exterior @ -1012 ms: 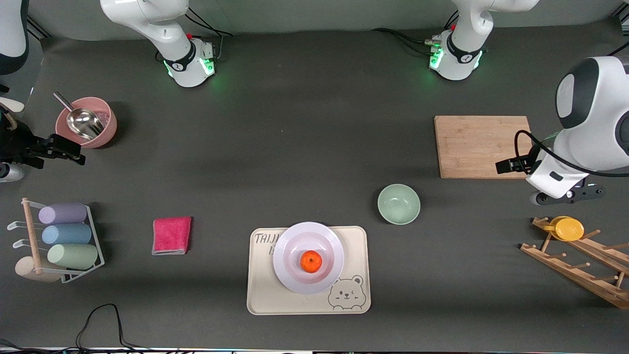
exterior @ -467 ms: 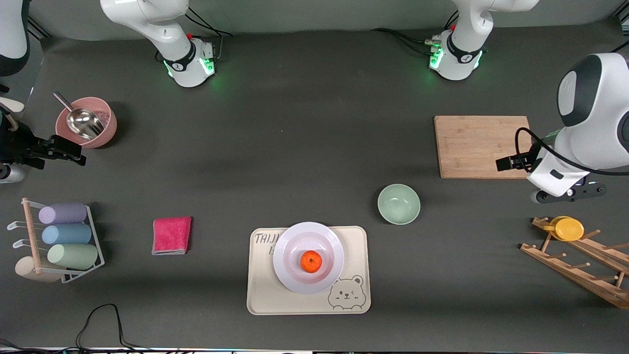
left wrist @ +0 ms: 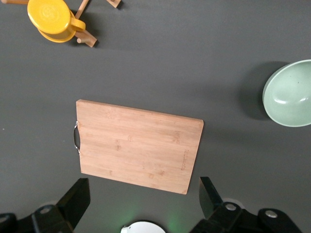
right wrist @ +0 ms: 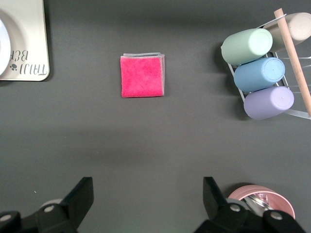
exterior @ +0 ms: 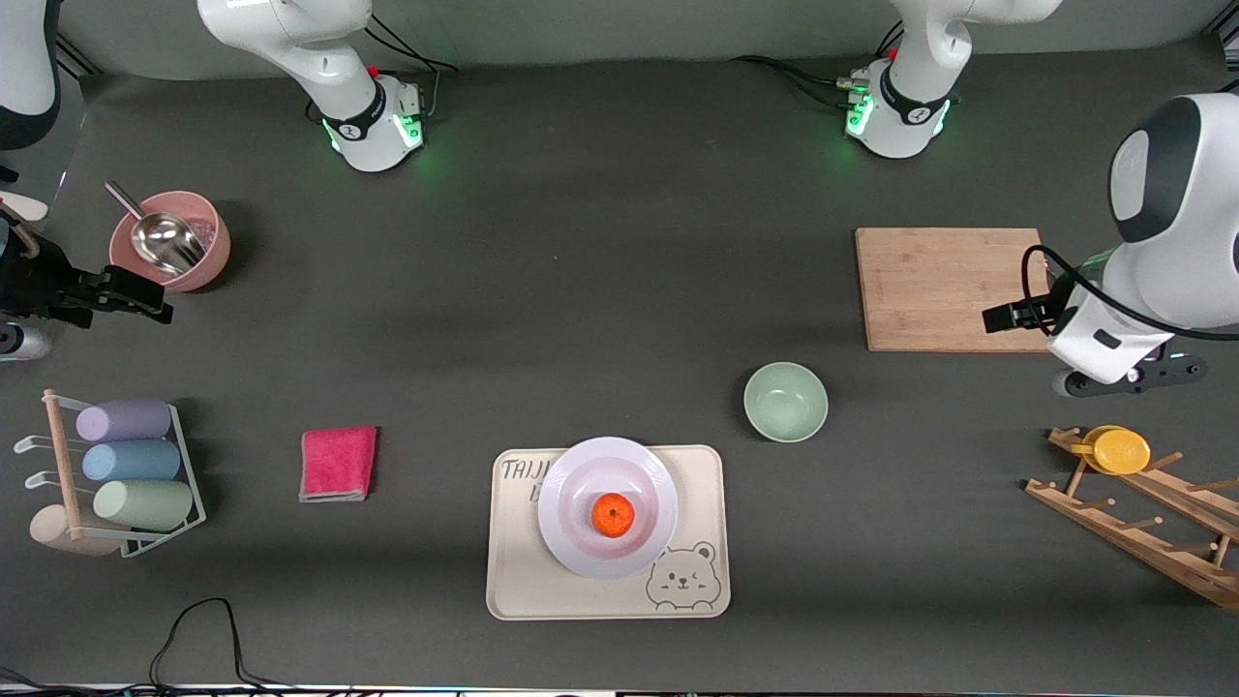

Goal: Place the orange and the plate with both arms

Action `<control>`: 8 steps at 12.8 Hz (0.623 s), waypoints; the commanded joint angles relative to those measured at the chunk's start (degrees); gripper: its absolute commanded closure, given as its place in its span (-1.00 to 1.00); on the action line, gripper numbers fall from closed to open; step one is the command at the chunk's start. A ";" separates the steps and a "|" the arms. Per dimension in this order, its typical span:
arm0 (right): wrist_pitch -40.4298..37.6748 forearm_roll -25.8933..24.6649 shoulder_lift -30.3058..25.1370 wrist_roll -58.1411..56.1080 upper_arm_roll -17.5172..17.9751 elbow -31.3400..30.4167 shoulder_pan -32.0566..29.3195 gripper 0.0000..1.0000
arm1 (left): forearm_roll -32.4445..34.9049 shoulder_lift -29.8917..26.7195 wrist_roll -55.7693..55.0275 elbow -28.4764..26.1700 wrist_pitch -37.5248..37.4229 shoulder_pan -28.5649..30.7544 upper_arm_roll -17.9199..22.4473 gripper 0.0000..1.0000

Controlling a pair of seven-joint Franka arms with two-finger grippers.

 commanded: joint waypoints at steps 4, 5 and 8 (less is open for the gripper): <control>-1.43 -1.34 -0.19 1.91 0.11 0.60 0.46 -1.00 | -0.40 -16.14 -0.62 -5.79 -1.95 -0.56 -0.21 -1.00; -1.43 -1.34 -0.19 1.91 0.11 0.68 0.38 -1.00 | -0.40 -19.84 -0.53 -8.07 -1.96 -0.56 -0.56 -1.00; -1.43 -1.52 -0.19 1.91 0.11 0.60 0.38 -1.00 | 0.13 -24.27 -0.53 -12.14 -0.73 0.05 -2.50 -1.00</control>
